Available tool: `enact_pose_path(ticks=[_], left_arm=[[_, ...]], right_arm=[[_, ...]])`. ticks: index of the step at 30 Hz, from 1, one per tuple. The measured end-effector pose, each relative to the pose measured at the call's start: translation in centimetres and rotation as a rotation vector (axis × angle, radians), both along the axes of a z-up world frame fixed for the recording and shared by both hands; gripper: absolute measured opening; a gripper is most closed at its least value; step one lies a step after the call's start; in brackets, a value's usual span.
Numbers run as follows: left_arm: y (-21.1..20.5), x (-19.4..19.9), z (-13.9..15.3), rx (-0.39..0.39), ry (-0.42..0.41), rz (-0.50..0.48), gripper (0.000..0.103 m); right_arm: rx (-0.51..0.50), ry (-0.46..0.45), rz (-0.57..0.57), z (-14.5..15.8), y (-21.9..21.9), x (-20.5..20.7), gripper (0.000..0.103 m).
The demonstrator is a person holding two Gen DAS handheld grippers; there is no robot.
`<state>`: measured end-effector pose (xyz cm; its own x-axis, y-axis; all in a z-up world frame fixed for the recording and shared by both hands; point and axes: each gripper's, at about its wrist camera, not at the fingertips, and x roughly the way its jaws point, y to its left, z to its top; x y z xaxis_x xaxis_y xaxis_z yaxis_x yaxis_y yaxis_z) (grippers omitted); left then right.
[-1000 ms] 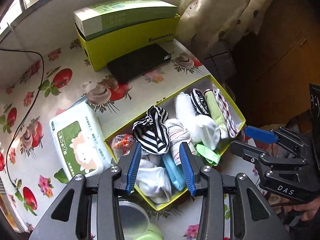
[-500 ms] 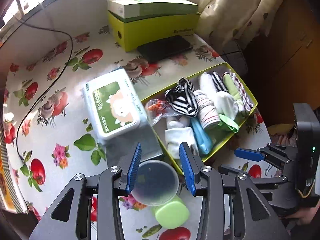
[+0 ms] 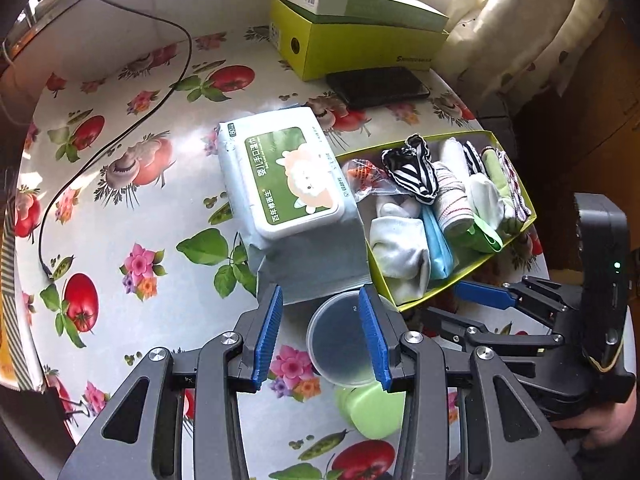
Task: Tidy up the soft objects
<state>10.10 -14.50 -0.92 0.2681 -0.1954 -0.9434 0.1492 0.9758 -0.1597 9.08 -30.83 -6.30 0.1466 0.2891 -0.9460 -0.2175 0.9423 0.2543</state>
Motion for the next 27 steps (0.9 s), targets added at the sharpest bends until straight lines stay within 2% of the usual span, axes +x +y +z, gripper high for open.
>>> enact_pose_path(ticks=[4, 7, 10, 13, 15, 21, 23, 27], left_arm=[[-0.3, 0.5, 0.2, -0.016, -0.003, -0.005, 0.041], [-0.7, 0.7, 0.2, -0.019, 0.001, -0.010, 0.041], [-0.8, 0.8, 0.3, -0.014, 0.003, -0.012, 0.041], [-0.6, 0.9, 0.2, -0.013, 0.008, -0.005, 0.041], [-0.6, 0.9, 0.2, -0.014, 0.010, -0.001, 0.041], [-0.9, 0.8, 0.3, -0.018, 0.008, -0.011, 0.041], [-1.0, 0.7, 0.4, -0.015, 0.003, -0.016, 0.041], [-1.1, 0.5, 0.7, 0.002, -0.001, -0.020, 0.041]], right_arm=[[-0.025, -0.055, -0.026, 1.5, -0.7, 0.3, 0.048], [-0.049, -0.069, -0.020, 1.2, -0.4, 1.3, 0.048], [-0.080, -0.042, -0.005, -0.2, 0.1, 2.4, 0.031], [-0.117, -0.041, -0.019, -1.0, -0.2, 3.2, 0.030], [-0.108, -0.040, -0.034, -0.7, -0.6, 3.5, 0.030], [-0.051, -0.078, -0.006, 1.7, -0.3, 2.5, 0.030], [-0.040, -0.073, 0.013, 1.4, 0.4, 2.4, 0.031], [-0.090, -0.054, 0.012, -0.5, 0.8, 3.0, 0.031]])
